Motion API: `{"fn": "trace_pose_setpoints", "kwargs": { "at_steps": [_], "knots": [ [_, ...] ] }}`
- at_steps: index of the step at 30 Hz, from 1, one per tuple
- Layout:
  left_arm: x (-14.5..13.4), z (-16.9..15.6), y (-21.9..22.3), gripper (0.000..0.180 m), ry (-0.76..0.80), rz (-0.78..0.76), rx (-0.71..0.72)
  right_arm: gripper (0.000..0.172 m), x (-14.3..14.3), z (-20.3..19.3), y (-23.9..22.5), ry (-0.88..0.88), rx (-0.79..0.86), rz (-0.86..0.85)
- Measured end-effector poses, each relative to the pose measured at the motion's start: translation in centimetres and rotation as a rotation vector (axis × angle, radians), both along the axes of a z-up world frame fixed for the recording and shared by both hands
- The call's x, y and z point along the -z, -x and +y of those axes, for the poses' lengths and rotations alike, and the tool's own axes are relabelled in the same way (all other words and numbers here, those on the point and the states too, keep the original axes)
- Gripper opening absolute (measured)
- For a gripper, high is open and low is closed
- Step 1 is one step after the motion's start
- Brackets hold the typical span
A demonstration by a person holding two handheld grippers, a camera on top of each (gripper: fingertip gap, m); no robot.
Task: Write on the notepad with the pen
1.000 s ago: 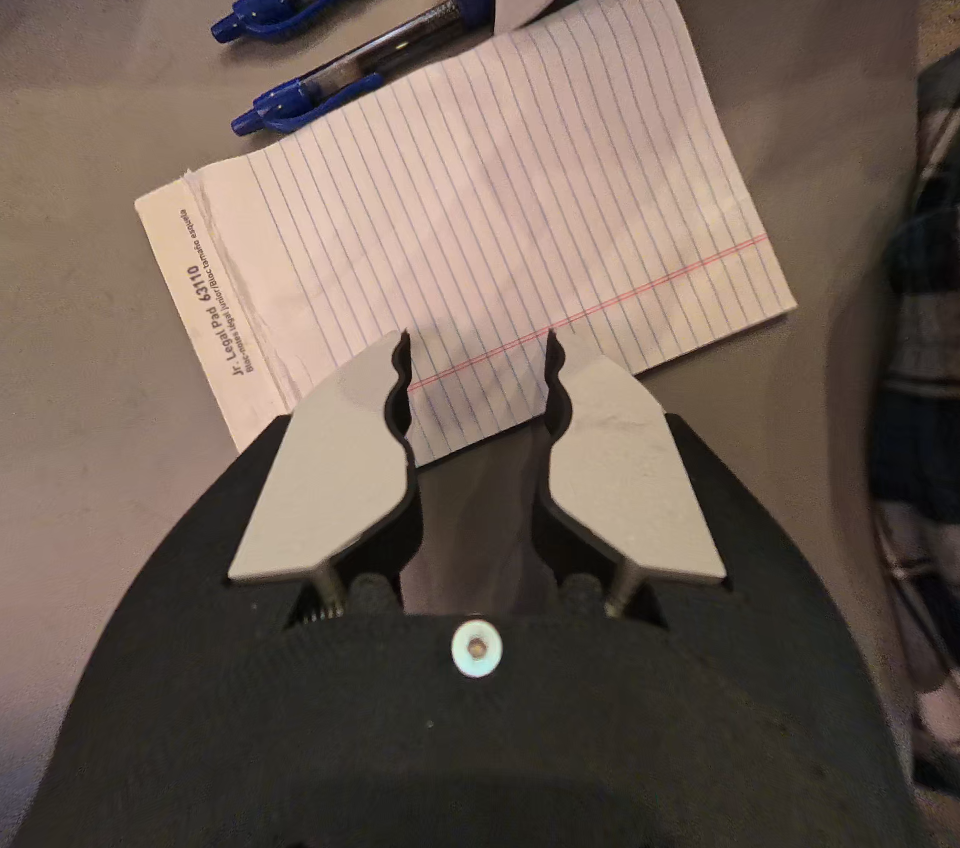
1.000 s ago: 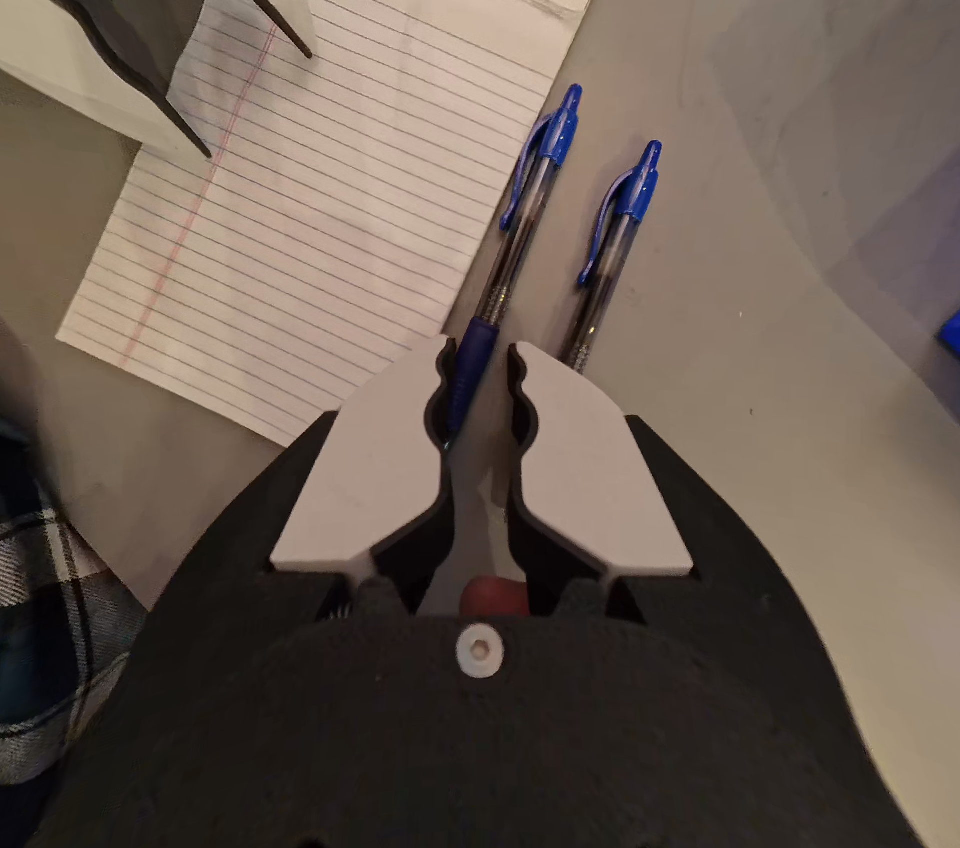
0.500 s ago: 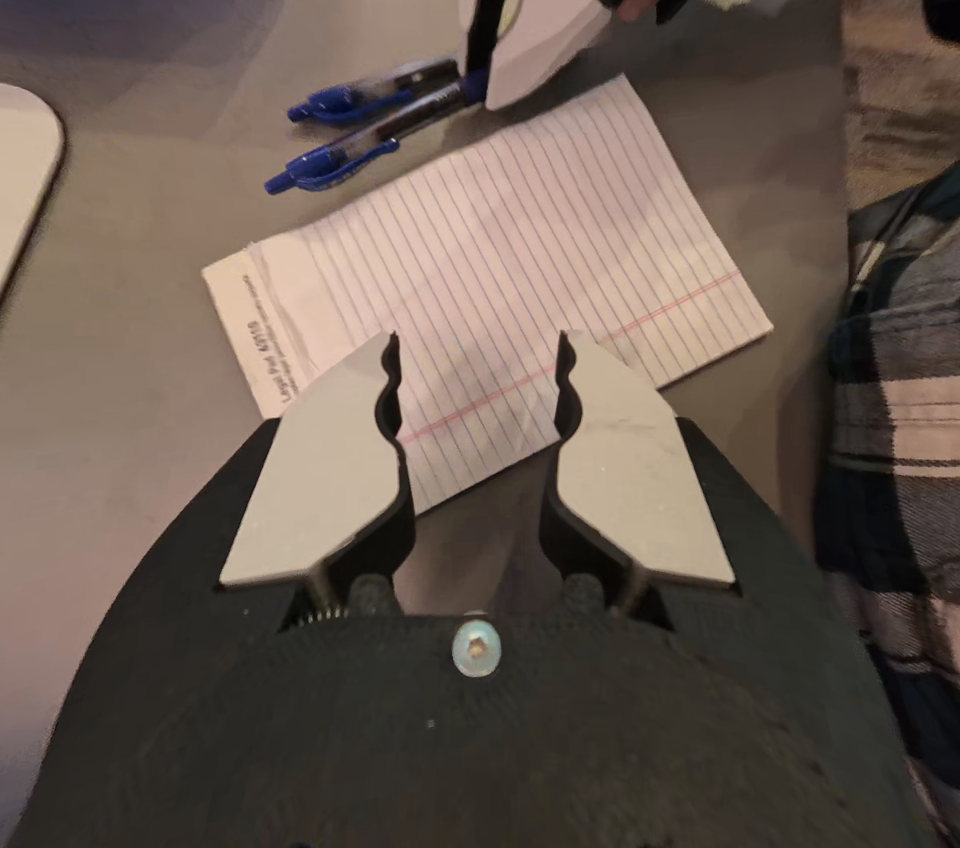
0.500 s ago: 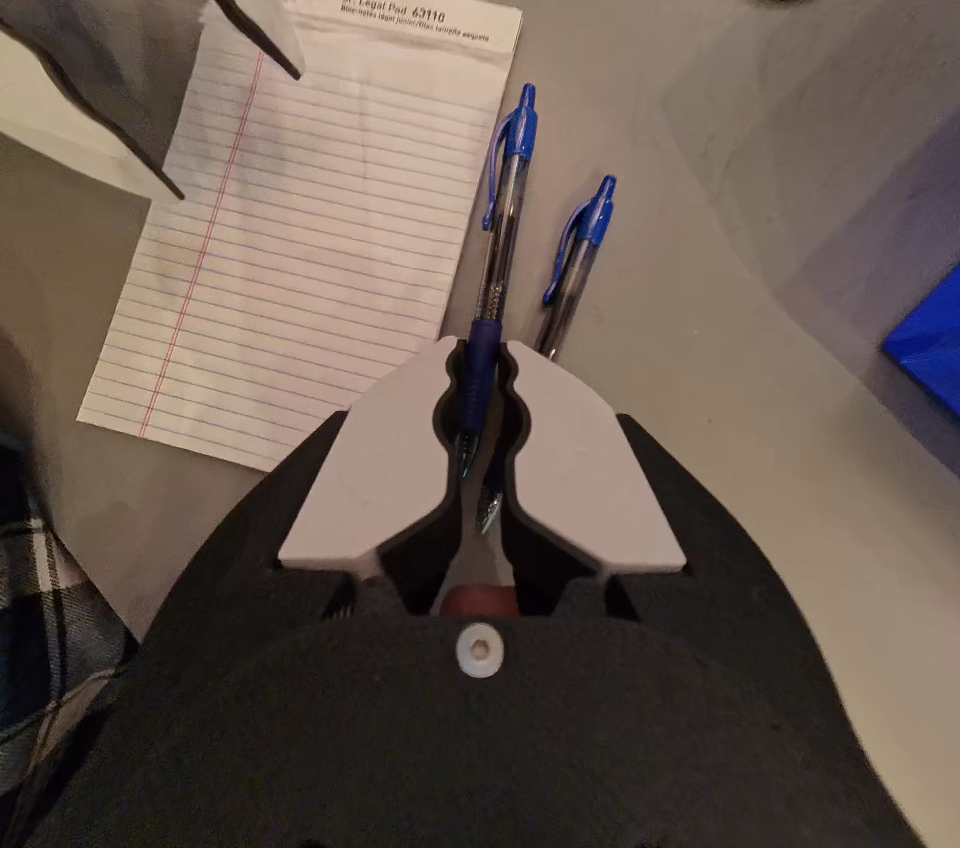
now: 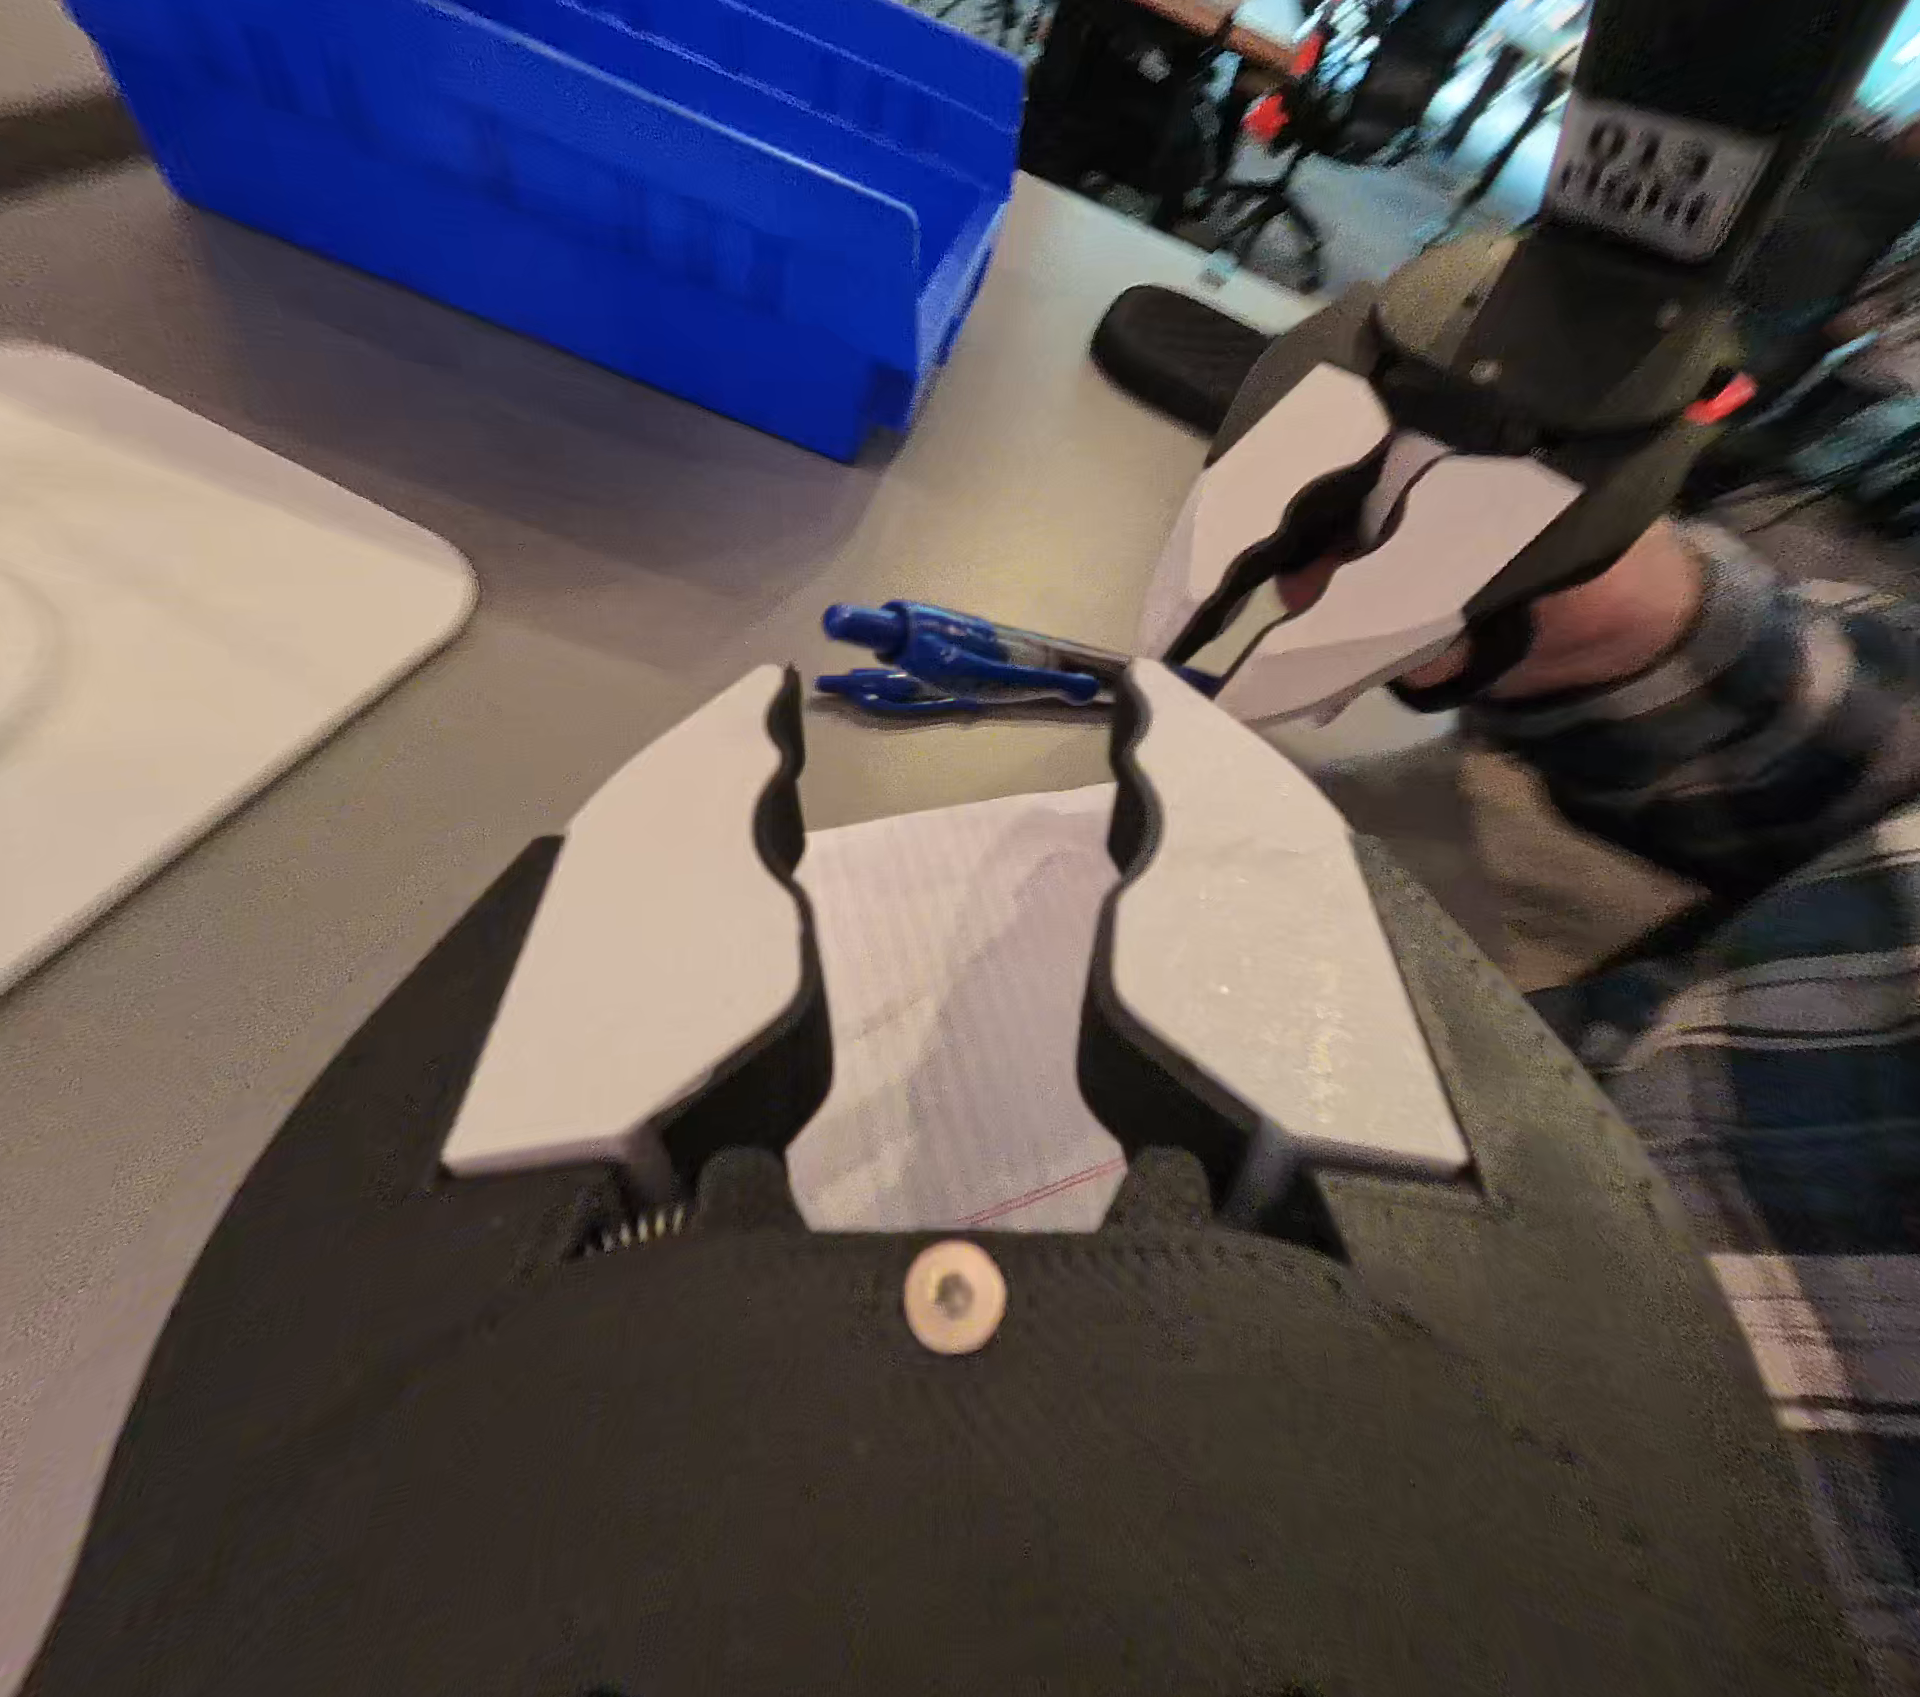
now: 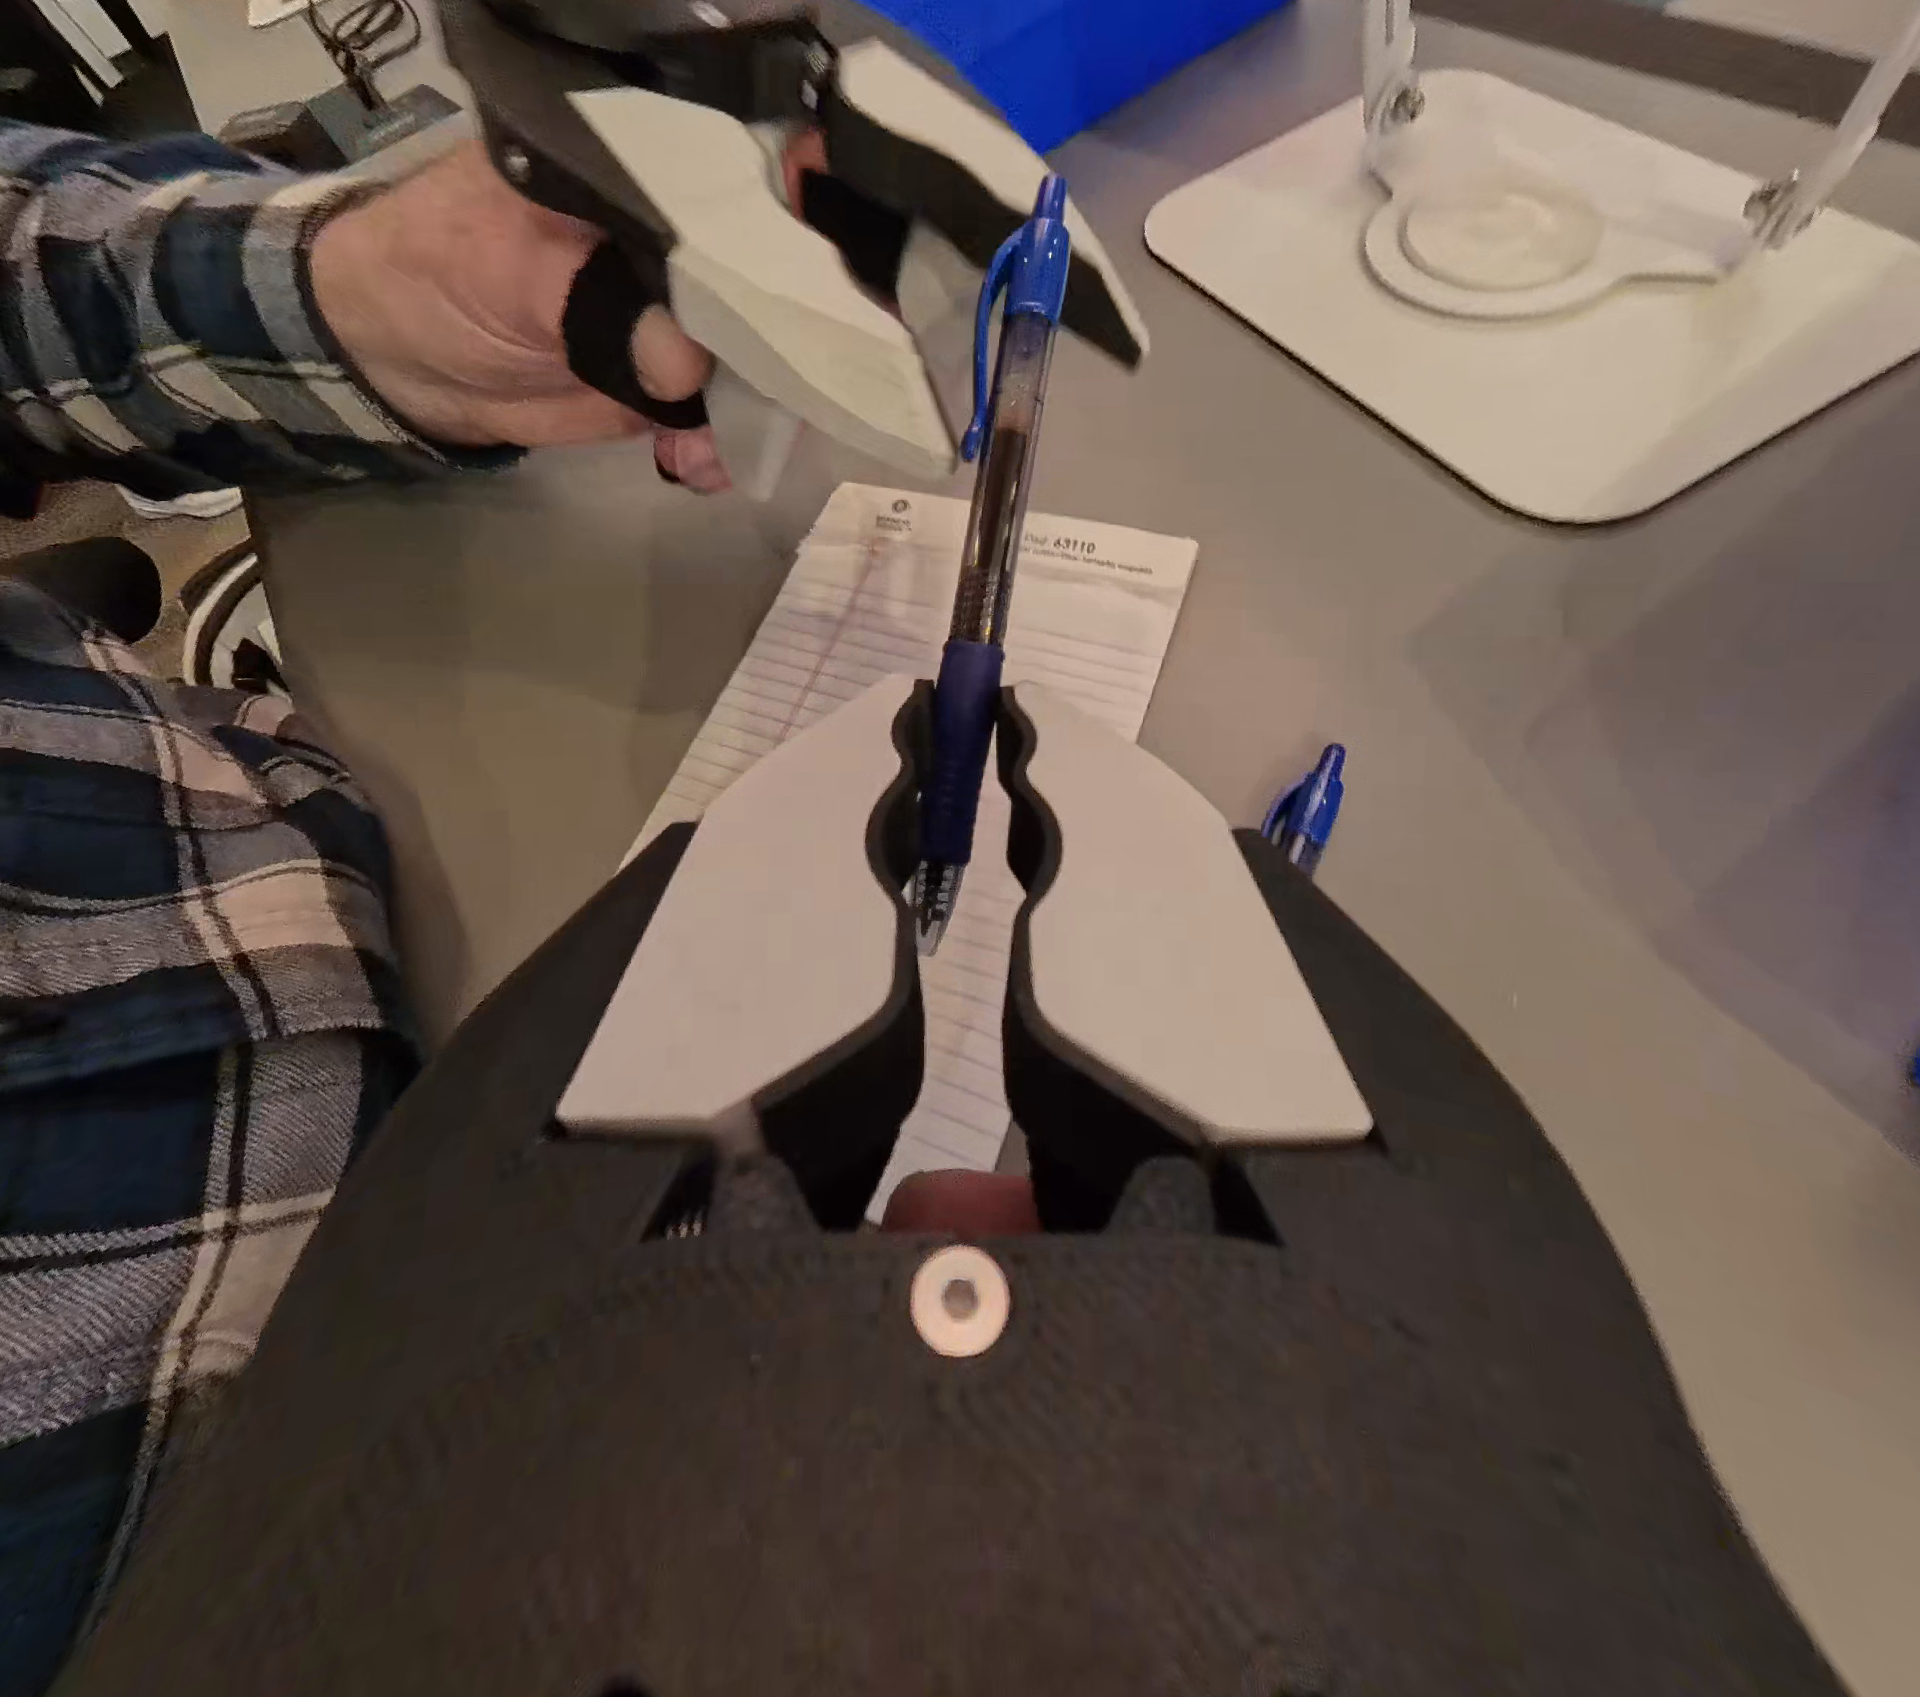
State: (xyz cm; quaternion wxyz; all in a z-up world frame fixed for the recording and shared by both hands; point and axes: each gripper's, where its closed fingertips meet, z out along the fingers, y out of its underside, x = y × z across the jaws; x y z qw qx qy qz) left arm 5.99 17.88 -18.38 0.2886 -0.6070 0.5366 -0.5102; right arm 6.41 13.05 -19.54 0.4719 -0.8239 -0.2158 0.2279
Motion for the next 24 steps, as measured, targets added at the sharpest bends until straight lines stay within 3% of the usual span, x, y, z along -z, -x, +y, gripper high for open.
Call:
{"fn": "trace_pose_setpoints", "kwargs": {
  "at_steps": [3,6,14,16,20,21,23,24],
  "knots": [
    [-1.1,-0.9,-0.4,0.020,0.276,-0.103,0.088,0.012,0.1,0.0,0.5,-0.019,-0.026,-0.040],
    [-1.6,-1.3,-0.6,0.015,0.389,-0.143,0.154,0.012,0.4,0.0,0.4,-0.024,-0.037,-0.072],
    [-1.5,-2.0,-0.9,0.011,0.322,-0.057,0.217,0.013,1.2,0.1,0.0,0.034,-0.059,-0.053],
    [-1.5,-2.3,-1.0,0.011,0.287,-0.023,0.249,0.026,1.1,0.1,0.0,0.062,-0.075,-0.041],
    [-2.7,-3.4,-1.2,0.011,0.245,-0.022,0.331,0.037,0.9,0.5,0.7,0.097,-0.131,-0.025],
    [-3.0,-3.8,-1.3,0.011,0.235,-0.025,0.357,0.036,0.7,0.5,1.2,0.105,-0.159,0.006],
    [-3.2,-4.3,-1.4,0.011,0.222,-0.019,0.390,0.012,0.5,0.4,2.0,0.133,-0.215,0.046],
    [-3.5,-4.4,-1.5,0.010,0.217,-0.029,0.399,0.009,0.4,0.5,2.1,0.135,-0.217,0.049]
  ]
}}
